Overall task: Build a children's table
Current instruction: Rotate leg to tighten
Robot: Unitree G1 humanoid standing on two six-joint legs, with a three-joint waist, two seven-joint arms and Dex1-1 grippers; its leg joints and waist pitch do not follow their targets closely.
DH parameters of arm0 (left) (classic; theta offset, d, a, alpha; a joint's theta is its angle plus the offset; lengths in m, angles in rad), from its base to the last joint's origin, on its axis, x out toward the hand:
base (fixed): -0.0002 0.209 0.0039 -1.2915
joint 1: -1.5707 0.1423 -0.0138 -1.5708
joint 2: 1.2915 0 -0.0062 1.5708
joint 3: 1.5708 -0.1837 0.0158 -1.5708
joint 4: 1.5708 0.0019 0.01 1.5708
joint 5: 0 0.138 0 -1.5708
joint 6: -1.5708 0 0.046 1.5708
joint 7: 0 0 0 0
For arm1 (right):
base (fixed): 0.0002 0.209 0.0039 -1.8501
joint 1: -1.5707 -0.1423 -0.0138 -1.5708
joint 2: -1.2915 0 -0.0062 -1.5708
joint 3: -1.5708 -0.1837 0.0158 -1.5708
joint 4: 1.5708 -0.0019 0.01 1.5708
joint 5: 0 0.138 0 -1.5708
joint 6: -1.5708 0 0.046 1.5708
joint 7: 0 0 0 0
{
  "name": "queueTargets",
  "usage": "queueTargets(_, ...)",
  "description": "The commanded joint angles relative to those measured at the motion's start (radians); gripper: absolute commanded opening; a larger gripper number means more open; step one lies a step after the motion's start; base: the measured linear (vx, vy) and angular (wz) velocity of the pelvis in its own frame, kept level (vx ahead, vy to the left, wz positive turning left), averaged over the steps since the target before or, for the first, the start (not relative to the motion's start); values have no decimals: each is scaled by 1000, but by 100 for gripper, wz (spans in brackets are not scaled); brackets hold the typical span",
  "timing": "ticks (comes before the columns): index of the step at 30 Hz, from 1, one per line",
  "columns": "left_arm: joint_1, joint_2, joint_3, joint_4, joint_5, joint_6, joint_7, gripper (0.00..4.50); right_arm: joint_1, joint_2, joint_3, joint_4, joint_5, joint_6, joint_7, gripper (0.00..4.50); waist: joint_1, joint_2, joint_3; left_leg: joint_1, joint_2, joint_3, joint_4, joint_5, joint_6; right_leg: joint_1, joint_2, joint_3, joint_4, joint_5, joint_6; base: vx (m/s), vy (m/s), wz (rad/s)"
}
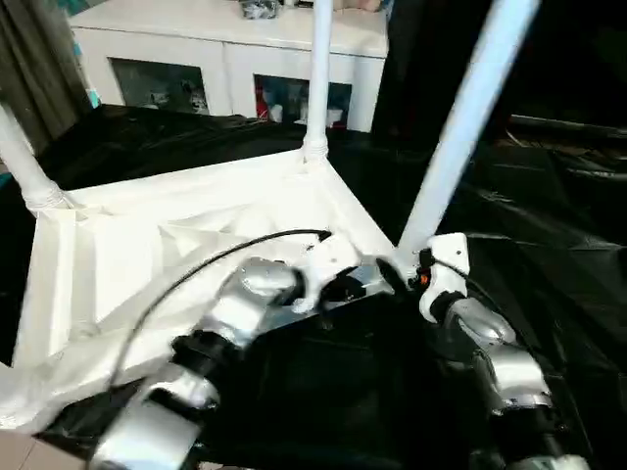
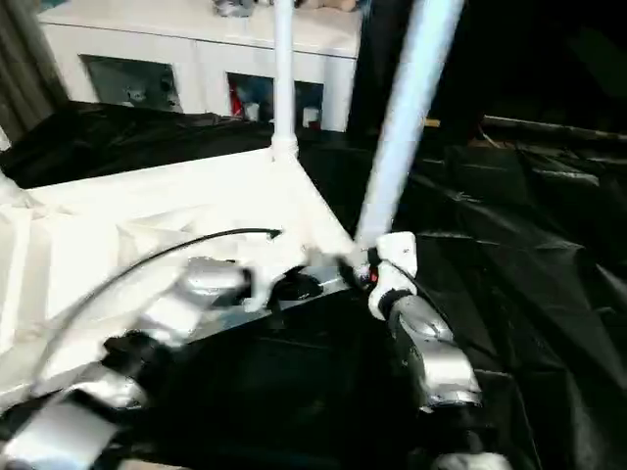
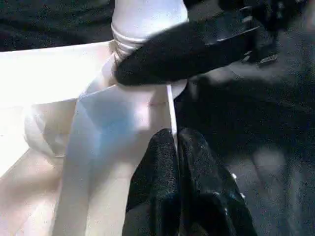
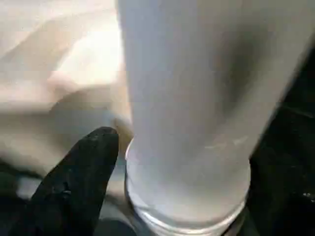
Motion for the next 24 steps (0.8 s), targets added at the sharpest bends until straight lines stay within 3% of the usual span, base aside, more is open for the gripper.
queueTargets(1,26,20,-27,-32,-52,-40,-136,0,16,-44,60,-45,-12,-8,133,373,2,-10,-46,8,38,-17,-70,-245,39,37,-55,43,-83,-286,-149,0,0,0)
queueTargets(9,27,95,-15,-42,-78,-44,-239,0,51,-151,96,-97,13,-32,310,373,4,-9,-49,6,39,-14,-64,-184,60,44,-52,41,-64,-142,-214,0,0,0)
queueTargets(12,21,134,2,-38,-91,-39,-273,0,61,-192,107,-116,38,-39,389,373,7,-8,-50,9,41,-14,-62,-186,66,45,-54,42,-63,-149,-218,0,0,0)
queueTargets(17,20,148,9,-40,-100,-41,-291,0,60,-202,104,-116,50,-38,426,373,7,-14,-49,9,41,-13,-62,-192,61,45,-55,42,-63,-164,-224,0,0,0)
queueTargets(24,23,151,8,-42,-108,-42,-298,0,58,-198,92,-109,74,-33,443,373,8,-13,-50,10,41,-13,-60,-176,60,46,-55,42,-60,-140,-230,0,0,0)
